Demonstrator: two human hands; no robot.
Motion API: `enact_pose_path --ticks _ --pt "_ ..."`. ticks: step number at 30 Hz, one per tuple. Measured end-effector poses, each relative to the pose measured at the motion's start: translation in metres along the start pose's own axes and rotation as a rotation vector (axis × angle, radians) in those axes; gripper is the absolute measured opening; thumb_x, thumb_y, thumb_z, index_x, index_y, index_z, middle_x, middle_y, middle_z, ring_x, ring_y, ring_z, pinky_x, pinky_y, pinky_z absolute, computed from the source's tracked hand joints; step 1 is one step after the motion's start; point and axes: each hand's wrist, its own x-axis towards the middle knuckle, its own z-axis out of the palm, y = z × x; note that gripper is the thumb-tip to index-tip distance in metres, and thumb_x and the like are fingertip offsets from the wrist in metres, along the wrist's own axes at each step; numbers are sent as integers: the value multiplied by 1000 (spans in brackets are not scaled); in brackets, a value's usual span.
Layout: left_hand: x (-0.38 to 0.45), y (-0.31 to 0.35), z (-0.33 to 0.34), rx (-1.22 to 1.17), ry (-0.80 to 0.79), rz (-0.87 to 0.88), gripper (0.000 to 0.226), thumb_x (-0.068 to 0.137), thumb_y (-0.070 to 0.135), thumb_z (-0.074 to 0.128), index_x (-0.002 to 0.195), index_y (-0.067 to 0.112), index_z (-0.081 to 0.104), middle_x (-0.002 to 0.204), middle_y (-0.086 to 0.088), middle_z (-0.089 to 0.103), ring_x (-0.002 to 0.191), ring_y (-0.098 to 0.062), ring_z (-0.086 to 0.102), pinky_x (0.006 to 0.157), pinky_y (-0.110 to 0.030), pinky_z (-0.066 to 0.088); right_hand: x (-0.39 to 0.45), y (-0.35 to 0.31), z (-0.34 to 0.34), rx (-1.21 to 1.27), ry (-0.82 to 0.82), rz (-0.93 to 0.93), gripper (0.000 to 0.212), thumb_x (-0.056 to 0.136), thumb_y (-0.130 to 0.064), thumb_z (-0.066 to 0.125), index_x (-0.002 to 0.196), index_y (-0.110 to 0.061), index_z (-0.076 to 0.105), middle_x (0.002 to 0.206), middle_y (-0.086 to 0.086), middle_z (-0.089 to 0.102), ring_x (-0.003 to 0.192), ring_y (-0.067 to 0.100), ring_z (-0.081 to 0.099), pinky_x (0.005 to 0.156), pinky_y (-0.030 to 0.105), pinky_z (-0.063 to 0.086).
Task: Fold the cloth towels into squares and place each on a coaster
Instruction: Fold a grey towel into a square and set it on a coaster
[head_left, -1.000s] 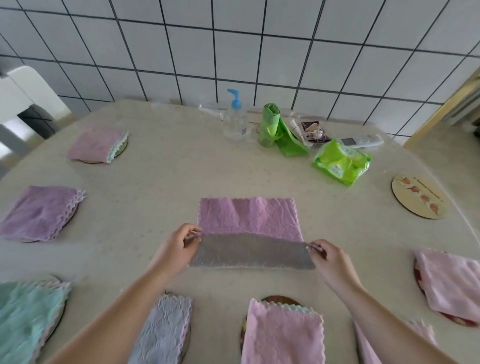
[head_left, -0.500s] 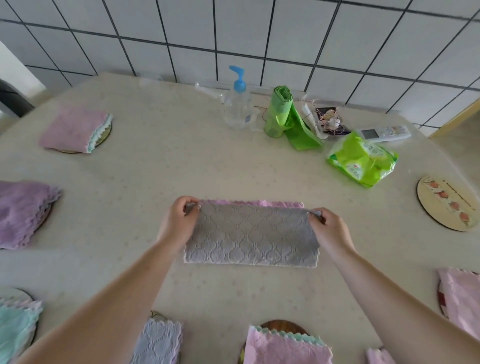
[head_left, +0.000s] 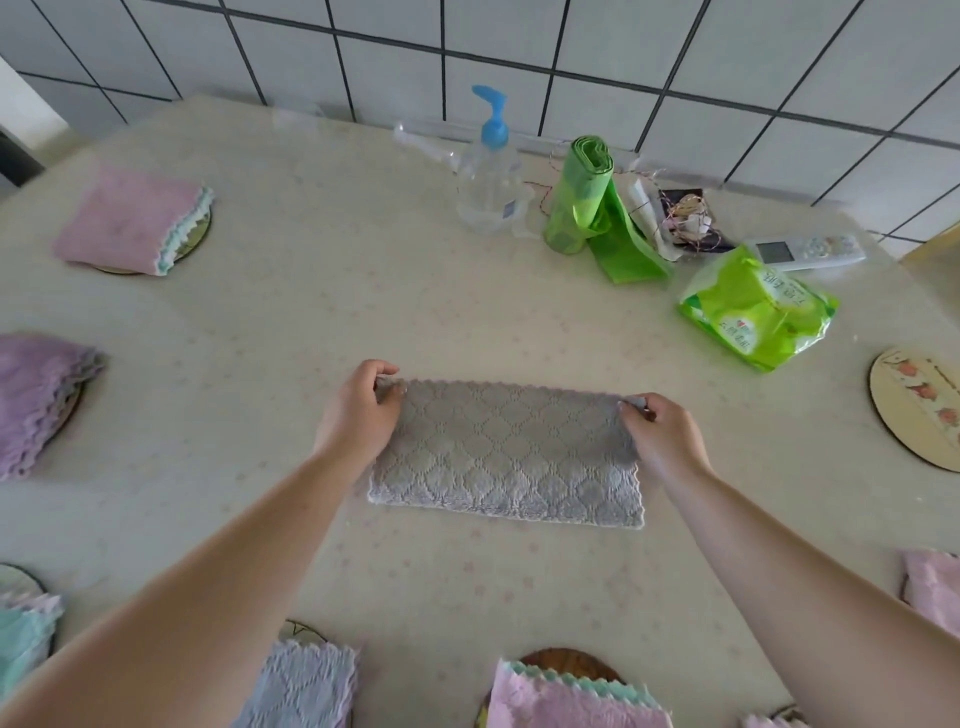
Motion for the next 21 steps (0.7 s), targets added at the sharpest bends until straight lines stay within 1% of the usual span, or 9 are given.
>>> enact_pose_path --ticks 2,4,6,7,10,12,15,18,21 --pt "-8 6 2 101 39 49 32 90 21 56 121 16 51 119 -5 52 104 -21 52 89 -34 42 1 0 1 1 5 -13 10 89 -25 56 83 -22 62 66 -5 58 66 19 53 54 21 36" --pt "-20 14 5 249 118 204 38 86 16 59 123 12 51 128 -9 47 117 -25 46 96 -38 37 0 -1 2 2 22 -21 8 90 -24 55 88 -23 63 74 -1 61 70 21 55 54 21 37" --pt "-33 20 15 345 107 393 39 84 15 62 122 11 54 132 -10 48 128 -27 40 101 -46 34 -3 -4 5 36 70 -26 15 91 -23 53 103 -22 62 89 -1 63 79 21 57 59 24 39" --pt "-40 23 22 388 59 464 40 85 17 60 125 12 53 135 -9 48 132 -27 37 106 -49 32 -6 -6 6 42 114 -56 21 91 -21 54 111 -20 61 99 0 63 88 20 58 67 25 41" --pt "-60 30 47 561 -125 550 50 94 26 45 142 18 34 150 1 31 143 -17 15 117 -46 5 -23 -15 17 -151 188 -402 33 87 -14 56 120 -14 57 127 6 55 118 22 48 99 34 36" --pt "-66 28 63 631 -179 529 53 97 30 33 147 18 20 155 3 17 144 -14 2 117 -42 -6 -37 -21 33 -332 45 -582 40 89 -15 53 129 -17 52 140 4 45 132 21 36 111 41 25" --pt "-69 20 73 686 -176 514 54 95 34 24 145 15 26 154 0 23 144 -16 11 117 -44 1 -55 -21 64 -553 -167 -630 48 95 -30 33 142 -22 34 153 -1 25 143 16 16 117 45 9" --pt "-66 10 72 722 -150 558 53 93 37 26 139 15 41 147 -2 38 139 -20 29 116 -46 12 -58 -10 77 -641 -173 -625 56 91 -43 24 139 -20 41 151 4 32 140 21 26 113 54 20" --pt "-62 3 65 789 -174 624 56 93 45 29 141 18 37 150 -4 32 141 -22 24 114 -47 14 -49 6 70 -804 -121 -656 60 90 -53 27 141 -23 38 151 6 31 140 22 26 112 54 20"
